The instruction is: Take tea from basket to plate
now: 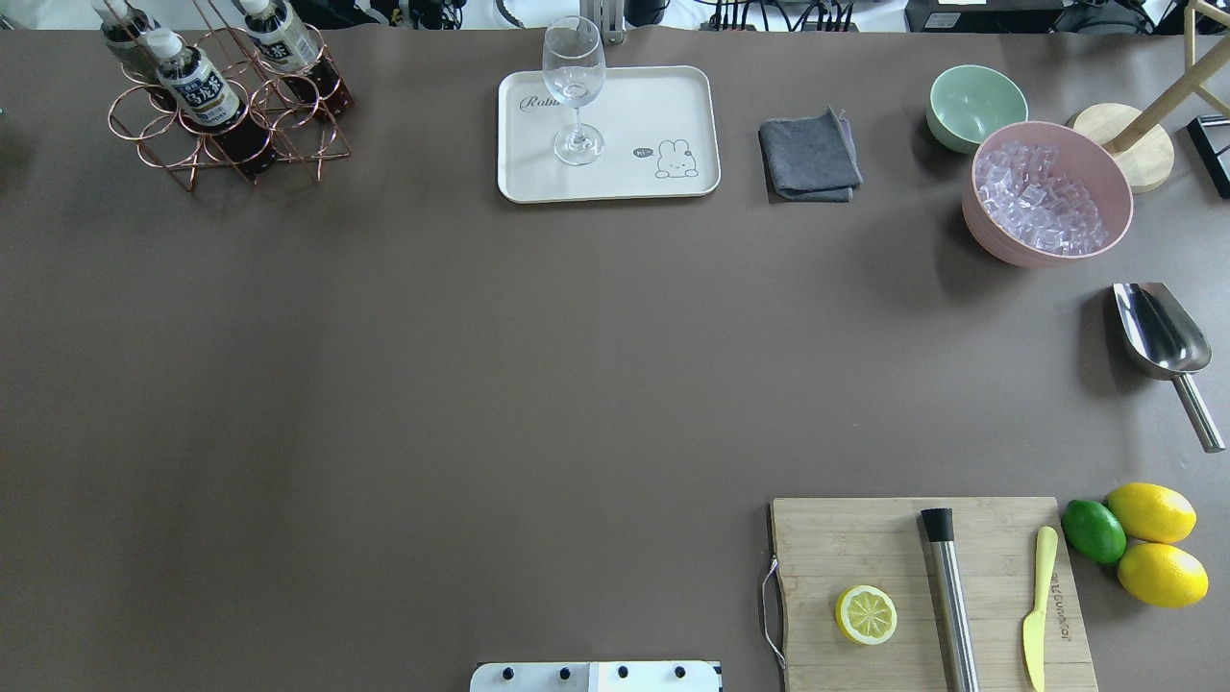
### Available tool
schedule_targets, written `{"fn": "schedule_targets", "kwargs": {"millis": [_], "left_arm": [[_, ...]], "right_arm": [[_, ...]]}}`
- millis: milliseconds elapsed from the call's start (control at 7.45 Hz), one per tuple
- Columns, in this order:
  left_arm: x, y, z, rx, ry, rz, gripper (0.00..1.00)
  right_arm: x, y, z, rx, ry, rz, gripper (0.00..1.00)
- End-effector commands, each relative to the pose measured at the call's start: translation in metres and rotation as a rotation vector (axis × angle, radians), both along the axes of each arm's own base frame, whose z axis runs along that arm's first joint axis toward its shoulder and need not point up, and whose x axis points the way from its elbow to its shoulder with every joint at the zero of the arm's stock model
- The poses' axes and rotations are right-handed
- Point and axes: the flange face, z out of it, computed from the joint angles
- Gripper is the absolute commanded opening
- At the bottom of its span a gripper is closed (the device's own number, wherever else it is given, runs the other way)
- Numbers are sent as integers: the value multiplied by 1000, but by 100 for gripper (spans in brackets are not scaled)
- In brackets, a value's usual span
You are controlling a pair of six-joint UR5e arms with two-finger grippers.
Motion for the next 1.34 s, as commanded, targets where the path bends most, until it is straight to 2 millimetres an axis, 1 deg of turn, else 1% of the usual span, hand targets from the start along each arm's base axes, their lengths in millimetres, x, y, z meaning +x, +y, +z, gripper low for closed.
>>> {"fn": "schedule_targets", "kwargs": {"millis": [0, 269, 403, 537, 671, 806, 940, 1074, 1208], "left_arm": [[0, -1, -2, 7, 9, 2, 98], [0, -5, -10, 38, 4, 3, 98], [0, -8, -16, 86, 5, 4, 98], [0, -14, -26, 183, 3, 34, 98], [0, -38, -46, 311, -5, 120, 98], [13, -85, -79, 414, -5, 192, 98], [28, -126, -127, 505, -11, 235, 98], [50, -150, -170, 616, -13, 309, 98], [43, -158, -185, 735, -84, 393, 98]], "right_arm": [[0, 0, 0, -1, 0, 0, 99], [0, 0, 0, -1, 0, 0, 99], [0, 0, -1, 2, 0, 0, 99], [0, 0, 0, 1, 0, 0, 99], [0, 0, -1, 2, 0, 0, 99], [0, 0, -1, 1, 0, 1, 99], [0, 0, 0, 1, 0, 0, 99], [0, 0, 0, 1, 0, 0, 99], [0, 0, -2, 3, 0, 1, 99]]}}
